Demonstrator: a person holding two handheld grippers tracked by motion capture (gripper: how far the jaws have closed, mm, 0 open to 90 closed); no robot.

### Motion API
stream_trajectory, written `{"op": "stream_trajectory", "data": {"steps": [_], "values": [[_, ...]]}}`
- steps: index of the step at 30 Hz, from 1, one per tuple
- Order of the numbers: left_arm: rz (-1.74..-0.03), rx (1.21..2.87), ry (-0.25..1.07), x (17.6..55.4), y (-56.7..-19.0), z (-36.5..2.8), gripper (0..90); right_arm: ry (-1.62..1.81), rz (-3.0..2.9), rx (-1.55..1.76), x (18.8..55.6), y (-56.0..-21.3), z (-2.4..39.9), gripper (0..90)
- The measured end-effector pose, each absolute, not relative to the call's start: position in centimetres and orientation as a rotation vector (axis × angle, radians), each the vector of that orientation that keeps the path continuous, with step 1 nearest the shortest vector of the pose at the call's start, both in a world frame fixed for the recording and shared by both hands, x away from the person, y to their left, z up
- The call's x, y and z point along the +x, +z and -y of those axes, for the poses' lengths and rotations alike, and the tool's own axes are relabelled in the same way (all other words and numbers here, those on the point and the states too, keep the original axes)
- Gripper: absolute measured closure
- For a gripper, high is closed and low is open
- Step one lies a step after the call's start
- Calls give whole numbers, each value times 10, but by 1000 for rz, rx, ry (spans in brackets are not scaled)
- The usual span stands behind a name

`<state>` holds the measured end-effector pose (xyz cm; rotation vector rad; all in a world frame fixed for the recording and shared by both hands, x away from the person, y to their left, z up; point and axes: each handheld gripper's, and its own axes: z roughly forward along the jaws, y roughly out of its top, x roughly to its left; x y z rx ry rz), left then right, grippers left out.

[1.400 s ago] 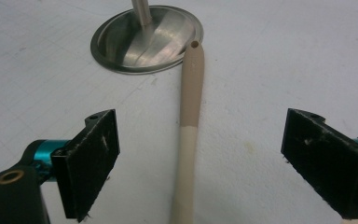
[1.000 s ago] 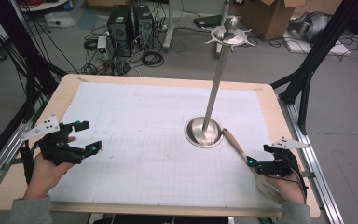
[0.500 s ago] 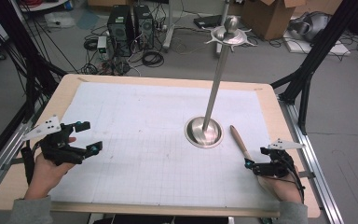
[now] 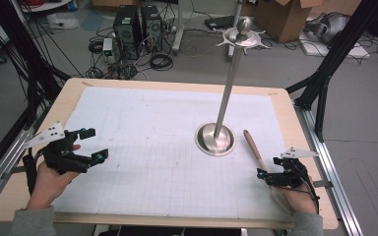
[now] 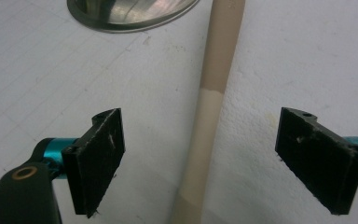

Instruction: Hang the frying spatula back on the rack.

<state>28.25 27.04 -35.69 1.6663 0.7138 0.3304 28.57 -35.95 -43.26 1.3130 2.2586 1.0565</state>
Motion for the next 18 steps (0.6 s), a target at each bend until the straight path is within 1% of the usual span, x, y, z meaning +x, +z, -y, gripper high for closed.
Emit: {"op": "stream_trajectory", "data": {"steps": [5, 18], "values": [[-717, 1665, 333, 282, -357, -270, 27, 1058, -2254, 1324, 286, -435, 360, 166], [-717, 1673, 337, 283, -358, -270, 27, 1051, -2260, 1317, 285, -442, 359, 295]]}}
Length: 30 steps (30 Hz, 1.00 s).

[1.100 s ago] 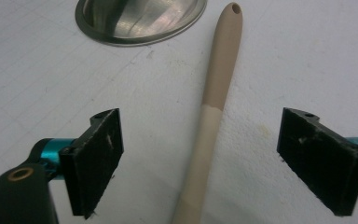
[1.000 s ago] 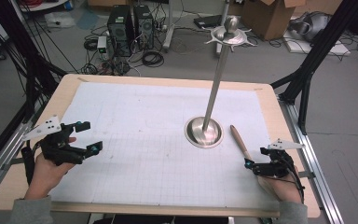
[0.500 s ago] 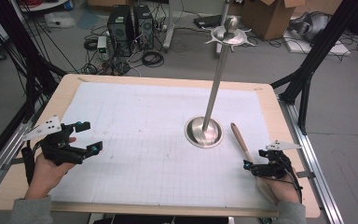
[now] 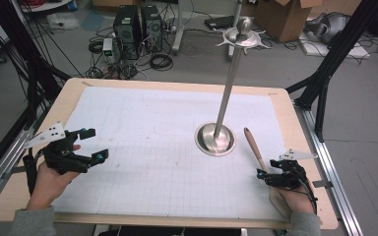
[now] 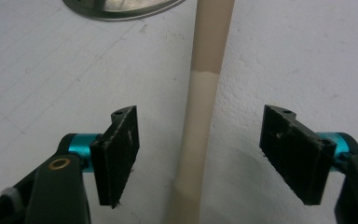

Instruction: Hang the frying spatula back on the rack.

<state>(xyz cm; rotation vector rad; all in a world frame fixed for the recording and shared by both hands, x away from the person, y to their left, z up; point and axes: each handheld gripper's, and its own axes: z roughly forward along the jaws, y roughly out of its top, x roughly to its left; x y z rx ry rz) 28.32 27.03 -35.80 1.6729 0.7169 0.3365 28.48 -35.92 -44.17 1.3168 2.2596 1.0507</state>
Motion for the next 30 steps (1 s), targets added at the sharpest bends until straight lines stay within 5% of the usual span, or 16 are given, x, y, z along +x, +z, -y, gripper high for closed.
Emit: {"op": "stream_trajectory", "data": {"steps": [16, 30], "values": [[-719, 1681, 334, 283, -359, -269, 27, 1040, -2255, 1281, 280, -444, 358, 518], [-724, 1681, 333, 284, -361, -269, 27, 1032, -2261, 1284, 280, -445, 358, 614]]}}
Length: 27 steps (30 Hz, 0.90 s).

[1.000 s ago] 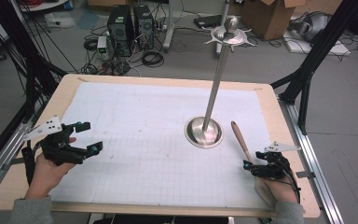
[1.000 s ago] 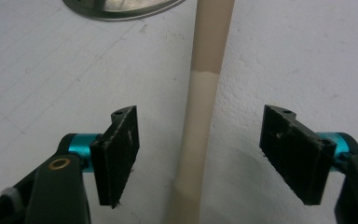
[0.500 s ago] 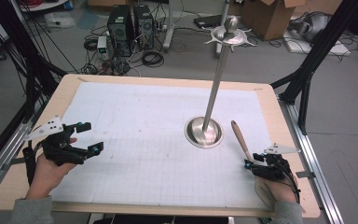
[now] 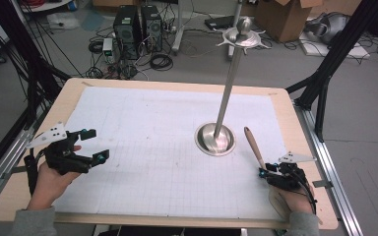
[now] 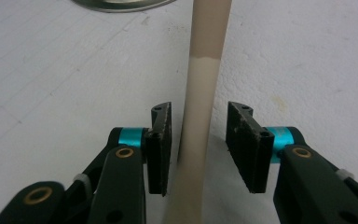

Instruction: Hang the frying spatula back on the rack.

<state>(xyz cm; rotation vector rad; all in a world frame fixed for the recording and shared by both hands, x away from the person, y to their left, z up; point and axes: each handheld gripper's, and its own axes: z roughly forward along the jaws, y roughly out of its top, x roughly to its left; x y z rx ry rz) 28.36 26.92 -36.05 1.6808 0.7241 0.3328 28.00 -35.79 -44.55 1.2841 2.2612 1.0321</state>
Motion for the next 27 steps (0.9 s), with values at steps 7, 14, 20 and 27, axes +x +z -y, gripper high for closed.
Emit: {"op": "stream_trajectory", "data": {"steps": [7, 14, 20, 27], "values": [[-724, 1684, 332, 284, -361, -269, 27, 1013, -2255, 1279, 279, -445, 357, 662], [-725, 1685, 332, 284, -361, -269, 27, 995, -2269, 1252, 278, -445, 355, 719], [-726, 1684, 331, 284, -361, -269, 28, 1004, -2270, 1253, 277, -445, 355, 740], [-726, 1679, 333, 283, -361, -269, 28, 1018, -2301, 1240, 278, -444, 352, 779]]}}
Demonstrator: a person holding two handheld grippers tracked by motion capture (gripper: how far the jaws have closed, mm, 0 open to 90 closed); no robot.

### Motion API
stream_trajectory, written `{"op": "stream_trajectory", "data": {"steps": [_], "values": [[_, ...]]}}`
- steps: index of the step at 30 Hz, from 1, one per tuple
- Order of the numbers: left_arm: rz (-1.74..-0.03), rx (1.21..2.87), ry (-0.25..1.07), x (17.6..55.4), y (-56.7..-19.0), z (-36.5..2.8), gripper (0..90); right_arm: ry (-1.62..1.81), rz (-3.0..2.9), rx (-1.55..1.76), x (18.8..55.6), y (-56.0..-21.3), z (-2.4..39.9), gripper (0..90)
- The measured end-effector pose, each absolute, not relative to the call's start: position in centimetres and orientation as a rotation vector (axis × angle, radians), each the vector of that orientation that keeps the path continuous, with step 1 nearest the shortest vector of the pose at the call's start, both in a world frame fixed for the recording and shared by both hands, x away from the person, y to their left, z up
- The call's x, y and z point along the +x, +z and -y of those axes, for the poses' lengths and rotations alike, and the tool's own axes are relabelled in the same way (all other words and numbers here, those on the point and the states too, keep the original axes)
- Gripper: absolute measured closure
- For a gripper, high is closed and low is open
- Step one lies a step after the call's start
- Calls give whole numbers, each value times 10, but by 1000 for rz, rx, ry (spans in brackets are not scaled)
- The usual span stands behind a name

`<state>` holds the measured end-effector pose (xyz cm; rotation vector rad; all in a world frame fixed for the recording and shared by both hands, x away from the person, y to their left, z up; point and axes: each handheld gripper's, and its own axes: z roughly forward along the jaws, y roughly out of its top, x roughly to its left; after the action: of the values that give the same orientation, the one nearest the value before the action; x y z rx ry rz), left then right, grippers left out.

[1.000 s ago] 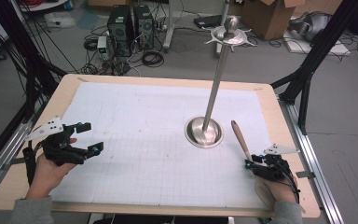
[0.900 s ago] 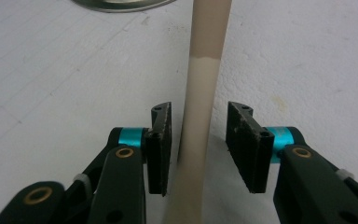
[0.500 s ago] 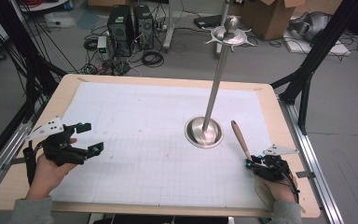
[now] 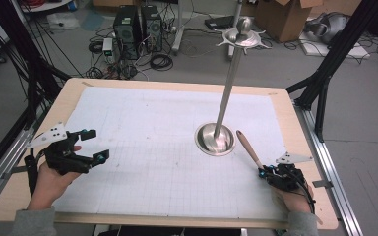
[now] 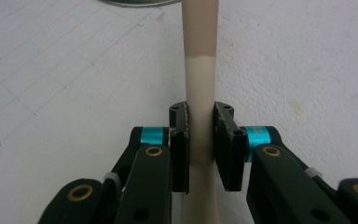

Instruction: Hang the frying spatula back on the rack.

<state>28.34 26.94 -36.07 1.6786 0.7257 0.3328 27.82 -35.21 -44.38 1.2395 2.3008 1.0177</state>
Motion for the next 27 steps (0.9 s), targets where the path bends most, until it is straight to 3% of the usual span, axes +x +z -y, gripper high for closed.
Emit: {"op": "stream_trajectory", "data": {"steps": [27], "values": [[-691, 1671, 331, 281, -356, -263, 27, 1197, -2176, 1223, 269, -427, 365, 782]]}}
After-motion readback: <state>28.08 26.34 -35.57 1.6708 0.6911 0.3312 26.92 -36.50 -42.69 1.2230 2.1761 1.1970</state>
